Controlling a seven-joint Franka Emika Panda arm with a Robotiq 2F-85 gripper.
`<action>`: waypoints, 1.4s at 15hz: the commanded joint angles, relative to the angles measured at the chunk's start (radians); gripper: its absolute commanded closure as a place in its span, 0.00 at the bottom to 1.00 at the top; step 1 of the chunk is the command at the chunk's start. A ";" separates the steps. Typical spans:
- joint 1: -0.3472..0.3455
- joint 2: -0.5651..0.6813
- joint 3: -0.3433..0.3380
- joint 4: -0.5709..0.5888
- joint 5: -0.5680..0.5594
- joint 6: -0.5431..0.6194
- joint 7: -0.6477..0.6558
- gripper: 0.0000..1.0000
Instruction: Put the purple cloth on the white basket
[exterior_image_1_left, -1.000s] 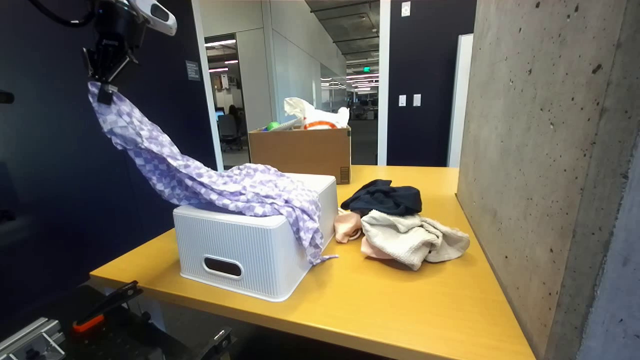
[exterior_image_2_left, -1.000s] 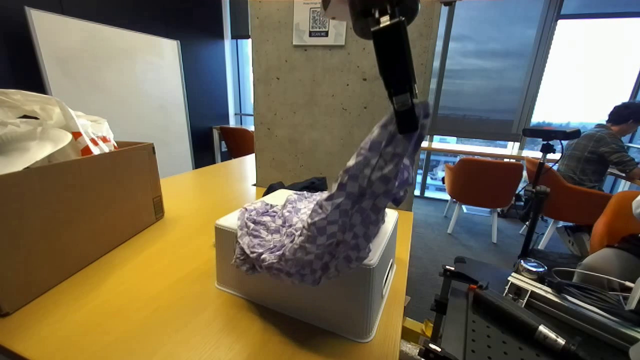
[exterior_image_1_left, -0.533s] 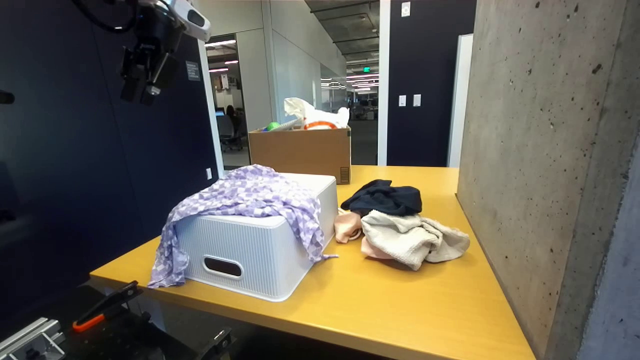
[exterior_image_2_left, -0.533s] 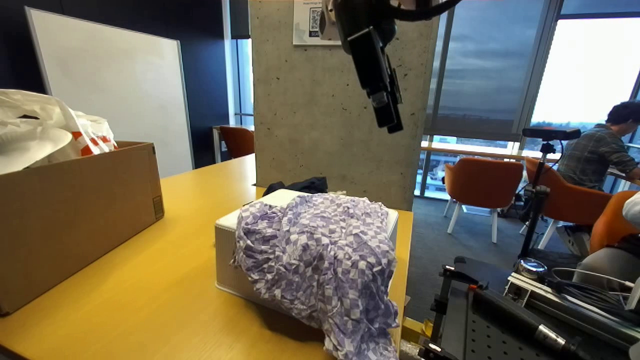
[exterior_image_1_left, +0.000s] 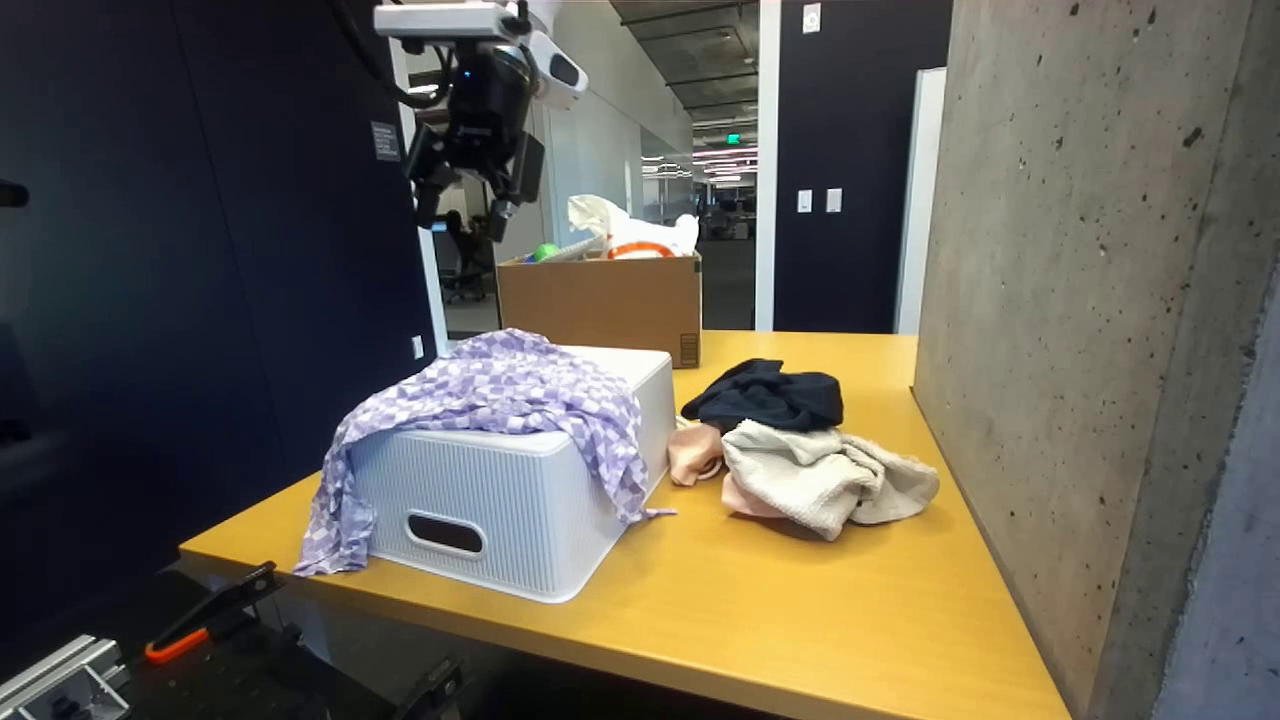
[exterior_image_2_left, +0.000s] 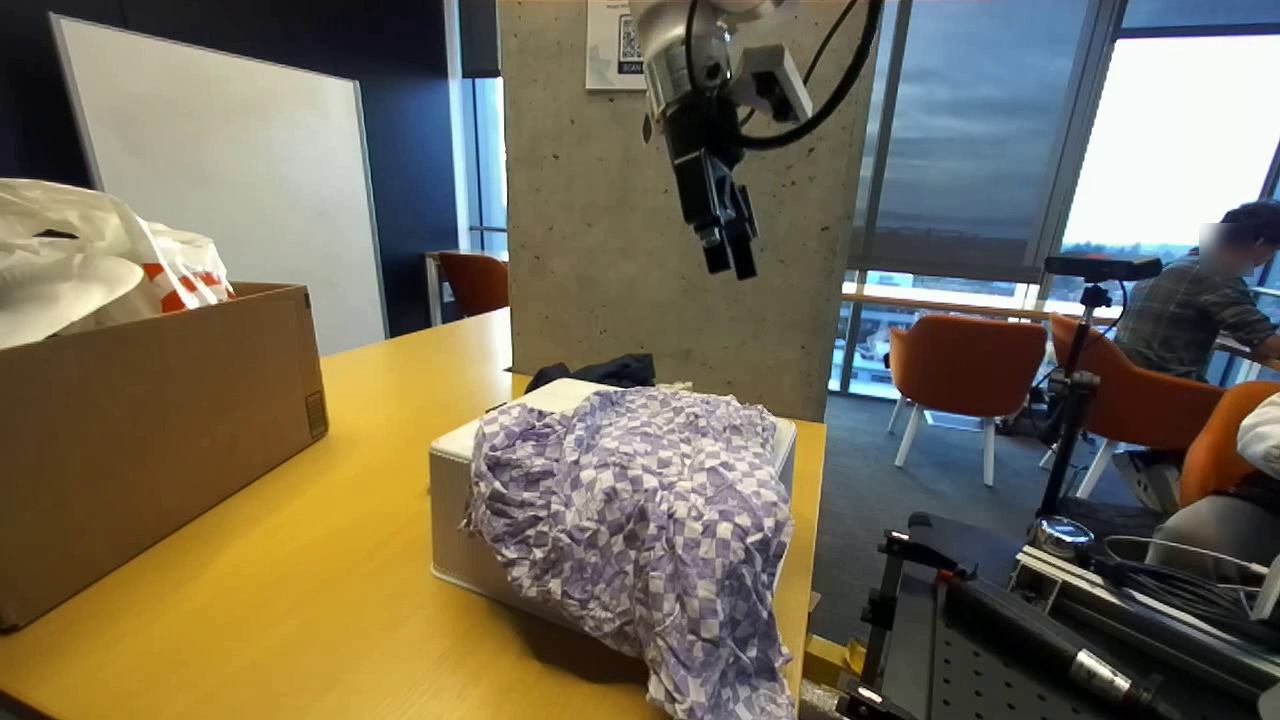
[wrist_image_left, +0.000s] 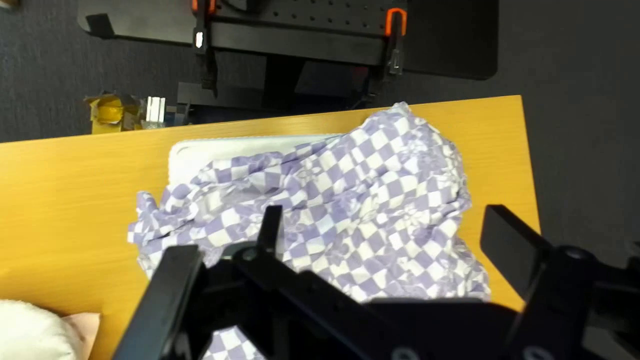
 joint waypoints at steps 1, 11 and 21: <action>-0.024 0.146 -0.007 0.120 -0.053 0.014 -0.089 0.00; -0.029 0.385 0.031 0.241 -0.223 0.207 -0.357 0.00; 0.014 0.347 0.076 0.204 -0.224 0.300 -0.338 0.00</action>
